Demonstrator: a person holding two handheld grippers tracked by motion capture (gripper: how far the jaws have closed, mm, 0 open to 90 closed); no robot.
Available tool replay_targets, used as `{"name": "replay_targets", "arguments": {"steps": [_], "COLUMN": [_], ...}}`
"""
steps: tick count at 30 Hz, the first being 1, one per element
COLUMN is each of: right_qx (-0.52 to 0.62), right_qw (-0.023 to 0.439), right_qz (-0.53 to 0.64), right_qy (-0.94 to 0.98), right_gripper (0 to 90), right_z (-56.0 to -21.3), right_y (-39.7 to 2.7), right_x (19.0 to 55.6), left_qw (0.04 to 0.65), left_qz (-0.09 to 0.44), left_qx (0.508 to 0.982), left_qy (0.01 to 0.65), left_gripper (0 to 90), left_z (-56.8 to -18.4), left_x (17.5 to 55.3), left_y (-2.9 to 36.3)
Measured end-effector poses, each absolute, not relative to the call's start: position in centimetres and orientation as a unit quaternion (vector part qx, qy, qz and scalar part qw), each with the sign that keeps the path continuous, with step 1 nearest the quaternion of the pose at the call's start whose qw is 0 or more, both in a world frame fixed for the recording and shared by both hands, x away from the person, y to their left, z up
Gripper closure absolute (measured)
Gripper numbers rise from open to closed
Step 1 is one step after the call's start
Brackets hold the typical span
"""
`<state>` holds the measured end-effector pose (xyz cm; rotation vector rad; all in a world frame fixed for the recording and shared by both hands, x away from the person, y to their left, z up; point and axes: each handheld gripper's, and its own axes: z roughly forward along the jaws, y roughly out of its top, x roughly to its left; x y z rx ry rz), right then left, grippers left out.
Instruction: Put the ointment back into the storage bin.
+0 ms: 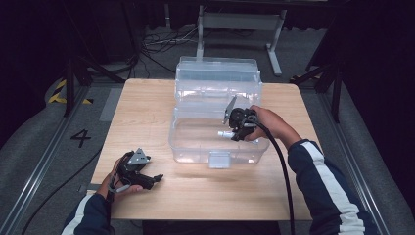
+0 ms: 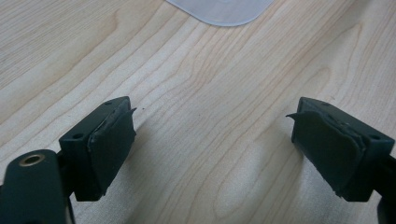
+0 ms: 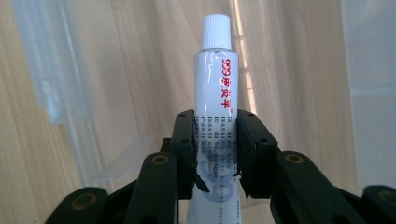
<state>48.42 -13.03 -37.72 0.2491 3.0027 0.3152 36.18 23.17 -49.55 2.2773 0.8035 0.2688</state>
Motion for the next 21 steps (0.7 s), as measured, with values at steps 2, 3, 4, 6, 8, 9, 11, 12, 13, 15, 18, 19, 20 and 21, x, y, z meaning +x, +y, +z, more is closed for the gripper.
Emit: {"name": "replay_targets", "arguments": {"steps": [2, 3, 4, 6, 8, 9, 11, 12, 13, 15, 18, 19, 20, 21], "right_qx": [0.083, 0.083, 0.082, 0.084, 0.084, 0.082, 0.082, 0.081, 0.081, 0.081, 0.079, 0.08, 0.08, 0.081], "right_qw": [0.053, 0.052, 0.052, 0.049, 0.047, 0.047, 0.045, 0.044, 0.043, 0.04, 0.037, 0.037, 0.037, 0.035], "right_qz": [0.101, 0.099, 0.098, 0.096, 0.094, 0.092, 0.089, 0.087, 0.086, 0.087, 0.08, 0.078, 0.078, 0.078], "right_qy": [0.99, 0.99, 0.99, 0.991, 0.991, 0.991, 0.992, 0.992, 0.992, 0.992, 0.993, 0.993, 0.993, 0.993], "right_gripper": [70.6, 70.5, 70.5, 70.6, 70.5, 70.5, 70.5, 70.5, 70.5, 70.5, 70.5, 70.5, 70.5, 70.5], "right_z": [-38.2, -38.3, -38.5, -38.8, -39.1, -39.3, -39.6, -39.7, -39.8, -39.9, -40.2, -40.3, -40.3, -40.4], "right_y": [-13.1, -13.1, -13.1, -13.1, -13.1, -13.1, -13.0, -13.0, -13.0, -13.1, -13.1, -13.1, -13.1, -13.2], "right_x": [48.6, 48.6, 48.7, 48.8, 48.8, 48.8, 48.9, 49.0, 49.0, 49.0, 49.1, 49.1, 49.1, 49.1], "left_qw": [0.348, 0.348, 0.348, 0.348, 0.348, 0.348, 0.348, 0.348, 0.348, 0.348, 0.348, 0.348, 0.348, 0.348], "left_qz": [0.104, 0.104, 0.104, 0.104, 0.104, 0.104, 0.104, 0.104, 0.104, 0.104, 0.104, 0.104, 0.104, 0.104], "left_qx": [0.879, 0.879, 0.878, 0.878, 0.879, 0.879, 0.878, 0.879, 0.879, 0.878, 0.878, 0.879, 0.879, 0.878], "left_qy": [0.31, 0.31, 0.31, 0.31, 0.31, 0.31, 0.31, 0.31, 0.31, 0.31, 0.31, 0.31, 0.31, 0.31], "left_gripper": [13.6, 13.6, 13.5, 13.6, 13.5, 13.5, 13.5, 13.6, 13.5, 13.6, 13.5, 13.6, 13.6, 13.6], "left_z": [-49.5, -49.5, -49.6, -49.5, -49.6, -49.5, -49.5, -49.5, -49.6, -49.6, -49.6, -49.5, -49.5, -49.5], "left_x": [36.2, 36.2, 36.2, 36.2, 36.2, 36.2, 36.2, 36.2, 36.2, 36.2, 36.2, 36.2, 36.2, 36.2], "left_y": [23.2, 23.2, 23.2, 23.2, 23.2, 23.2, 23.2, 23.2, 23.2, 23.2, 23.2, 23.2, 23.2, 23.2]}}
